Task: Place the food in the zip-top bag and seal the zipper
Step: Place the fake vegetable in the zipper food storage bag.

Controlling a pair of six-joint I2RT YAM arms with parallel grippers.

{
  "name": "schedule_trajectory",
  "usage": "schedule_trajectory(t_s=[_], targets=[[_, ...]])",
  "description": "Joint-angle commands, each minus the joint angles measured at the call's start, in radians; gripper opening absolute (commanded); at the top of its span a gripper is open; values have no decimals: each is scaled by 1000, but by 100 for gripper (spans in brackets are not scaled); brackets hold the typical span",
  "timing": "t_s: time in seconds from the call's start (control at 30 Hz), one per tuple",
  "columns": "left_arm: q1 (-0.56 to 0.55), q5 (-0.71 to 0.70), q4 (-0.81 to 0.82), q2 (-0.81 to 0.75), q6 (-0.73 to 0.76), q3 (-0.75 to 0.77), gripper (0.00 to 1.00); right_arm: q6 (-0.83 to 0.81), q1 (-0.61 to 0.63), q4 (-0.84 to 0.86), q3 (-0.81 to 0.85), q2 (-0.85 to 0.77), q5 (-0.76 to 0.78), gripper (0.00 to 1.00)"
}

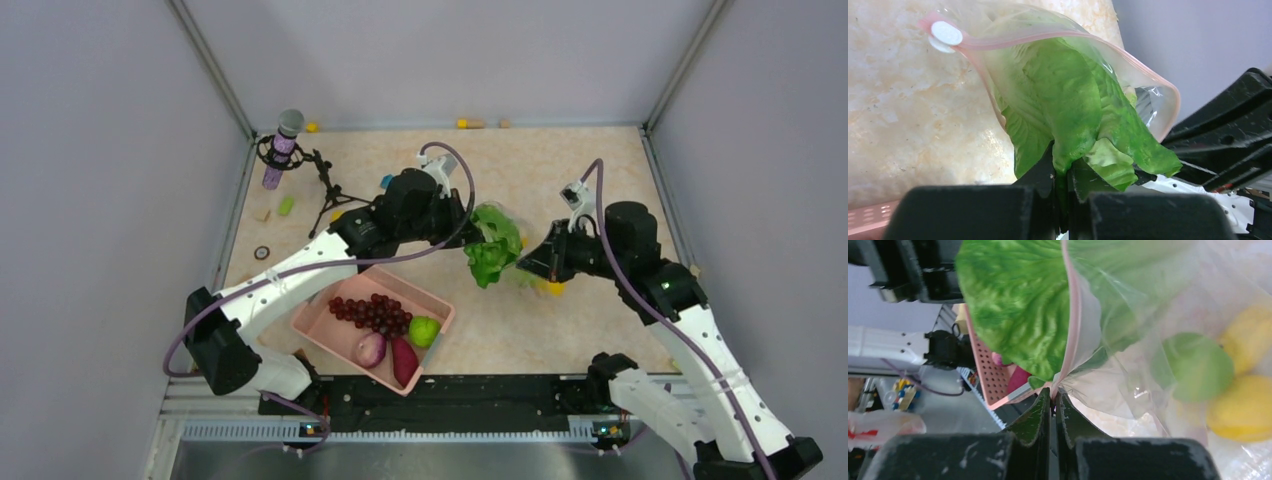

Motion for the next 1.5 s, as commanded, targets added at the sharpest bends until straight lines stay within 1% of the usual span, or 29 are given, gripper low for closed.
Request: schedule_trajectory(t_s=[0.0,0.13,0.23,0.27,0.33,0.37,0.43,0.47,0.57,0.6,0.63,0.7,0.8,0.87,0.97,1.1,1.13,1.17,1.2,1.23,1.3,1.37,1.4,1.47], targets=[[5,-6,5,-24,7,77,0,12,6,110,83,5,-209,0],[10,69,-88,38,61,166,0,7,6,131,112,14,-267,0],[12,149,-150,83,161,222,0,-10,6,127,123,19,-288,0],[12,201,-170,96,229,242,0,-18,6,120,127,19,-285,0],[12,390,-211,109,411,265,0,-42,6,69,148,21,-253,0],[12,451,-238,107,503,265,0,-55,6,48,159,19,-230,0],[11,540,-281,72,679,230,0,-64,6,13,172,10,-173,0],[11,579,-267,38,752,188,0,-67,6,-1,176,7,-154,0],[12,607,-58,-95,831,26,0,-66,7,-38,171,4,-131,0],[12,643,-6,-122,858,-17,0,-68,6,-44,165,5,-137,0],[12,700,15,-139,895,-46,0,-74,6,-48,157,4,-146,0],[12,783,-17,-147,994,-54,0,-101,6,-60,149,3,-188,0],[12,803,-128,-133,1165,-14,0,-152,6,-74,150,-3,-291,0],[12,802,-217,-106,1296,33,0,-175,6,-86,155,-9,-333,0],[12,765,-328,-45,1371,135,0,-199,6,-92,153,-13,-367,0],[12,732,-465,33,1514,248,0,-218,6,-93,153,-13,-406,0],[11,711,-453,46,1486,268,0,-219,5,-92,154,-13,-405,0],[11,669,-410,55,1416,281,0,-217,6,-92,157,-14,-402,0],[11,608,-298,59,1296,282,0,-209,6,-87,157,-16,-395,0],[12,513,-199,60,1166,269,0,-196,6,-77,155,-19,-388,0],[12,308,-65,68,934,242,0,-143,7,-39,149,-28,-361,0],[11,164,-47,97,760,250,0,-66,6,11,143,-42,-332,0],[13,144,-63,119,694,267,0,-25,6,36,137,-50,-321,0],[13,157,-86,160,579,291,0,42,6,99,125,-67,-320,0]])
